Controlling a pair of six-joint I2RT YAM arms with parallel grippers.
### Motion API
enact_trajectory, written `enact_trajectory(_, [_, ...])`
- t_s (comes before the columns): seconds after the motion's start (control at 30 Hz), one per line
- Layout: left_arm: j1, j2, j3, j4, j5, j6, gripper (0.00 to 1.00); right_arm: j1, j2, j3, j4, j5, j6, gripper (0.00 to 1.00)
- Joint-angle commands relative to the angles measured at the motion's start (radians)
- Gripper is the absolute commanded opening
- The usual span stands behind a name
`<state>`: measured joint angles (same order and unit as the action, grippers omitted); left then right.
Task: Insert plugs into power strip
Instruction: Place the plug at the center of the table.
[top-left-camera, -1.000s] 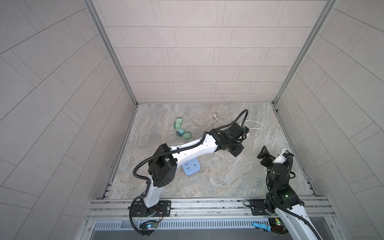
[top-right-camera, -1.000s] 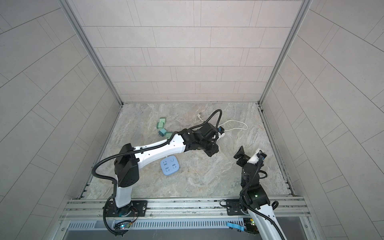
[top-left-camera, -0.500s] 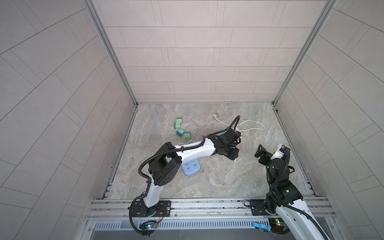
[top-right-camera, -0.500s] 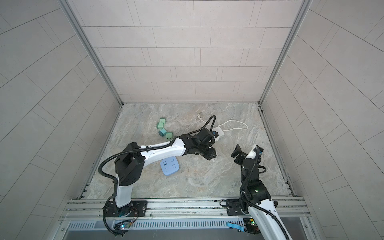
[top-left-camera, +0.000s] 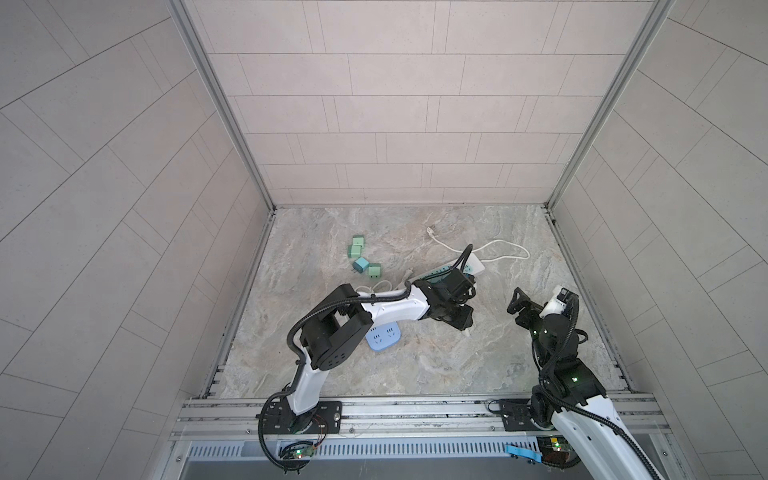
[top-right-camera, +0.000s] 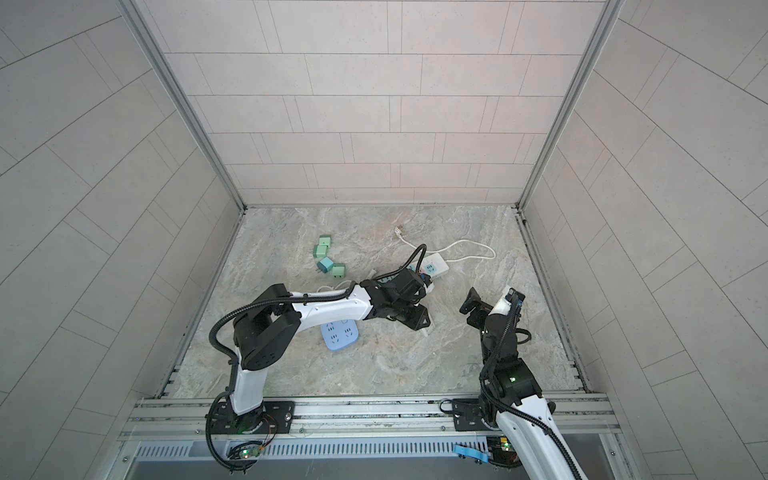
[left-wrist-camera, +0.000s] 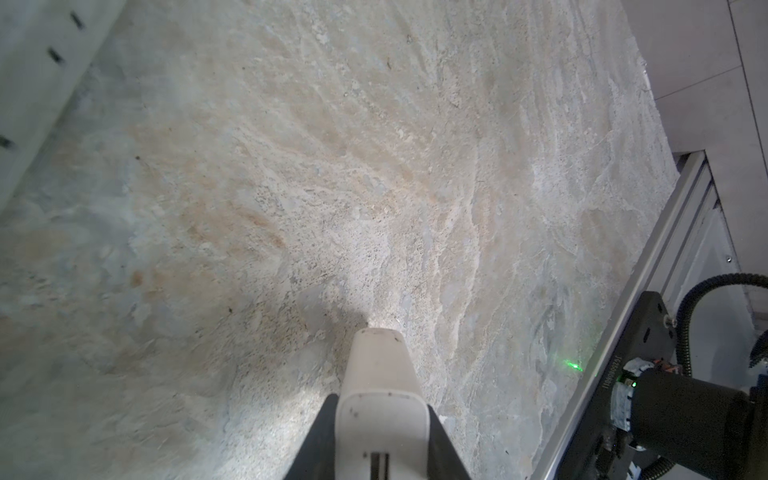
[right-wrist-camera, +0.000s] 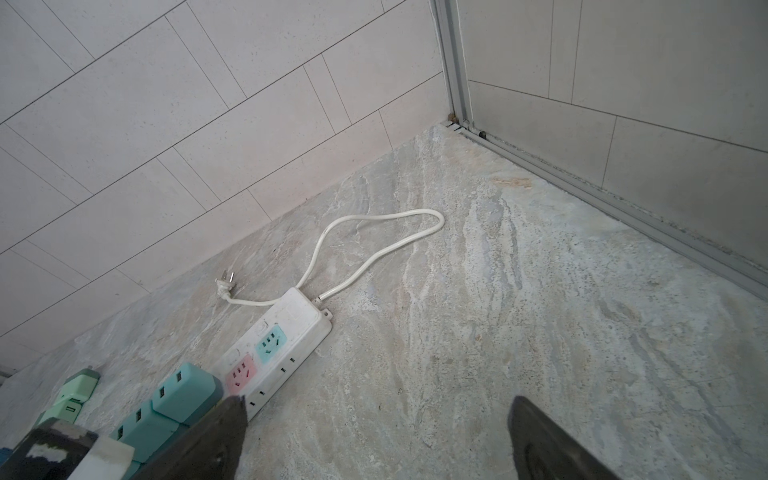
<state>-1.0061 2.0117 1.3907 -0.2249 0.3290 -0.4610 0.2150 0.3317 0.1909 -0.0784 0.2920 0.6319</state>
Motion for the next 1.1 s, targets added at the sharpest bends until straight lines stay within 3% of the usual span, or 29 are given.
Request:
enact_trajectory(0.0, [-0.006,0.018,-0.019,0.049,-0.005,-0.031,0.07,-0.003,-0.006,0.013,0.0,-0.008,0.022,1.0])
enact_trajectory(0.13, [-0.008,0.029,-0.031,0.077,0.007,-0.043,0.09,-0.003,-0.008,0.013,-0.006,-0.009,0.025,1.0])
enact_trajectory(0.2, [-0.008,0.036,-0.031,0.075,0.007,-0.045,0.15,-0.003,-0.011,0.013,-0.009,-0.014,0.026,1.0])
enact_trajectory(0.3, [-0.007,0.017,-0.037,0.066,-0.016,-0.037,0.44,-0.003,-0.016,0.018,-0.011,-0.021,0.024,1.0])
enact_trajectory(0.47, [-0.004,-0.071,-0.033,0.007,-0.079,0.01,0.69,0.008,0.029,0.089,-0.031,-0.083,-0.02,1.0])
enact_trajectory(0.67, [0.032,-0.175,-0.012,-0.062,-0.126,0.047,0.72,0.073,0.149,0.206,-0.075,-0.081,-0.003,1.0])
enact_trajectory(0.73, [0.056,-0.235,-0.018,-0.081,-0.16,0.048,0.71,0.078,0.186,0.242,-0.085,-0.03,0.079,1.0])
enact_trajectory(0.83, [0.098,-0.356,-0.05,-0.128,-0.311,-0.011,0.72,0.077,0.212,0.307,-0.266,0.201,0.441,1.0])
enact_trajectory(0.9, [0.116,-0.446,-0.077,-0.175,-0.486,-0.103,0.77,0.075,0.193,0.299,-0.216,0.191,0.376,1.0])
enact_trajectory(0.93, [0.123,-0.503,-0.1,-0.187,-0.584,-0.134,0.85,0.075,0.181,0.296,-0.188,0.175,0.336,1.0])
enact_trajectory(1.0, [0.128,-0.612,-0.154,-0.198,-0.704,-0.129,0.97,0.073,0.158,0.304,-0.154,0.112,0.242,1.0])
enact_trajectory(1.07, [0.13,-0.737,-0.297,-0.067,-0.824,-0.103,0.97,0.074,0.137,0.302,-0.15,0.086,0.221,1.0])
